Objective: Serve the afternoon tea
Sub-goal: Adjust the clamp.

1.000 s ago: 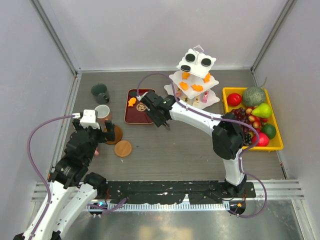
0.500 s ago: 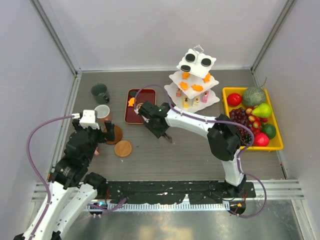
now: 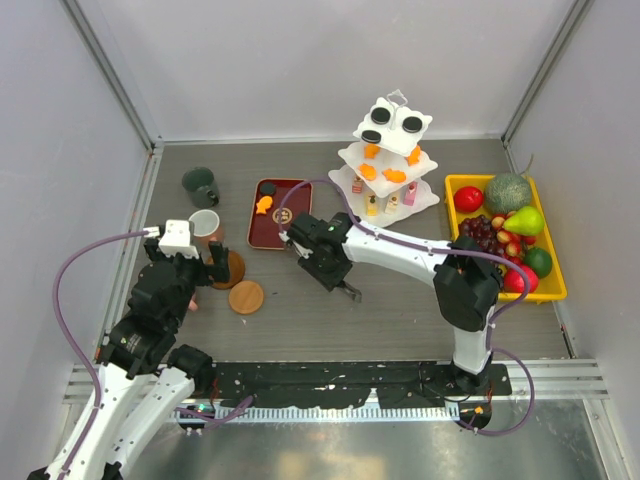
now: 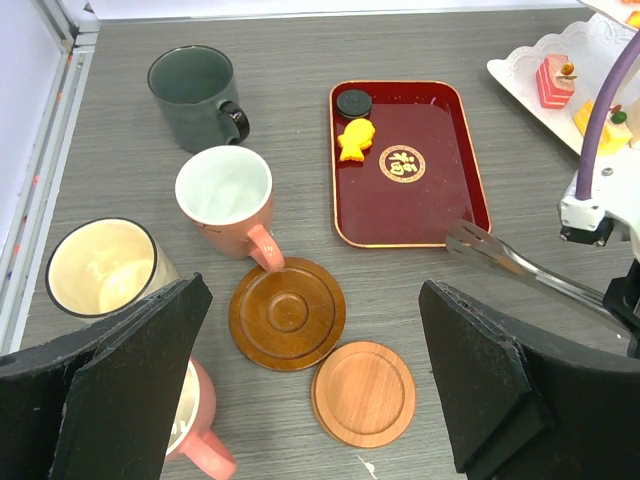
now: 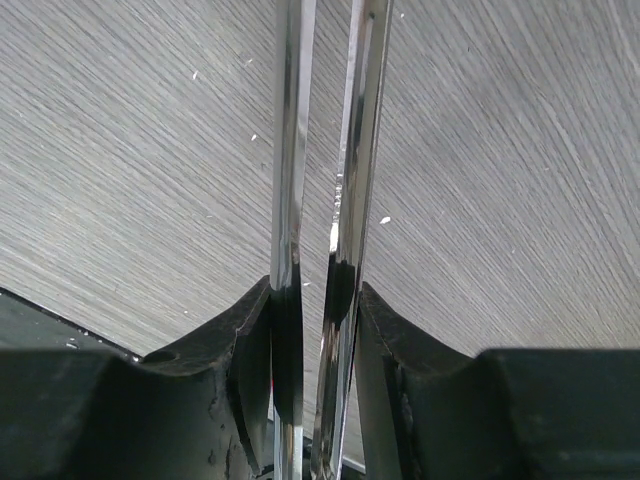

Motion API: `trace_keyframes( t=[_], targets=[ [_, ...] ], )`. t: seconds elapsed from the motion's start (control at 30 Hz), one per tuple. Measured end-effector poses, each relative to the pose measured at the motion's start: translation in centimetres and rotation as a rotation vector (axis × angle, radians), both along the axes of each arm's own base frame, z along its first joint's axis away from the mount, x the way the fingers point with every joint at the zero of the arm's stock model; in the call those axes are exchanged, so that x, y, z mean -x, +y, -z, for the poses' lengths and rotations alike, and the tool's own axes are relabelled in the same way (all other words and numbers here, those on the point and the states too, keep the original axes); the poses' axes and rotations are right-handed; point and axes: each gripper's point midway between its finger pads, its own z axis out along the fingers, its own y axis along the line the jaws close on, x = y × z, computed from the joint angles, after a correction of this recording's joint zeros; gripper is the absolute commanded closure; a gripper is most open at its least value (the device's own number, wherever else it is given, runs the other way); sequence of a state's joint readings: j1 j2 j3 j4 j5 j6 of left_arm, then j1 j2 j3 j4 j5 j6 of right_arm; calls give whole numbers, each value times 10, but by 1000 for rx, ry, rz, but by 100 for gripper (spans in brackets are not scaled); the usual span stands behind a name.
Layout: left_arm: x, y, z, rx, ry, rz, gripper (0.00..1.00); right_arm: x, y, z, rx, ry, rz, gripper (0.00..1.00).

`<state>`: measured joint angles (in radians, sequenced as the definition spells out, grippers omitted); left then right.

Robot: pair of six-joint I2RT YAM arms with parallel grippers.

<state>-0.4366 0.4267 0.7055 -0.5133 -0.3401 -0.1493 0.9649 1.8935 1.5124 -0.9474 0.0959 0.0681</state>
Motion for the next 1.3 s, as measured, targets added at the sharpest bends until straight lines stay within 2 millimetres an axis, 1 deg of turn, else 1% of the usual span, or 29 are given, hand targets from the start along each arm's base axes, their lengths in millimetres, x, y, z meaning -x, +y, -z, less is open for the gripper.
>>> trace_keyframes(
  t=[0.13, 0.27, 0.37, 0.47, 0.57, 0.63, 0.7, 0.8, 0.87, 0.93, 1.0, 1.13, 1.23, 1.3],
  targets=[
    [0, 0, 0, 1, -1, 0, 1, 1, 0, -6, -12, -10, 2, 61],
    [1, 0, -1, 3, -6, 0, 1, -7, 1, -14, -12, -53, 7, 60],
    [1, 0, -1, 3, -6, 0, 1, -22, 9, -32, -34, -124, 9, 59],
    [1, 0, -1, 3, -6, 0, 1, -47, 22, -60, -93, -222, 31, 60],
    [1, 0, -1, 3, -6, 0, 1, -71, 30, -83, -141, -311, 59, 60],
    [1, -1, -1, 9, -4, 2, 1, -82, 34, -93, -169, -353, 79, 60],
    [1, -5, 0, 45, 6, 12, 1, -88, 36, -95, -184, -374, 92, 60],
    [0, -20, 3, 148, 40, 39, 1, -87, 36, -90, -205, -386, 98, 60],
    [-3, -34, 4, 247, 69, 57, 1, -79, 31, -86, -213, -384, 97, 60],
    [-8, -47, 4, 345, 94, 69, 1, -70, 27, -87, -231, -392, 93, 60],
    [-14, -59, 5, 429, 127, 74, 1, -62, 25, -93, -263, -410, 85, 60],
    [-32, -89, 12, 583, 212, 92, 1, -47, 27, -111, -355, -457, 67, 60],
    [-46, -113, 15, 690, 276, 124, 1, -40, 29, -121, -411, -486, 58, 60],
    [-54, -124, 17, 737, 306, 134, 1, -36, 30, -125, -444, -500, 54, 60]
  ],
)
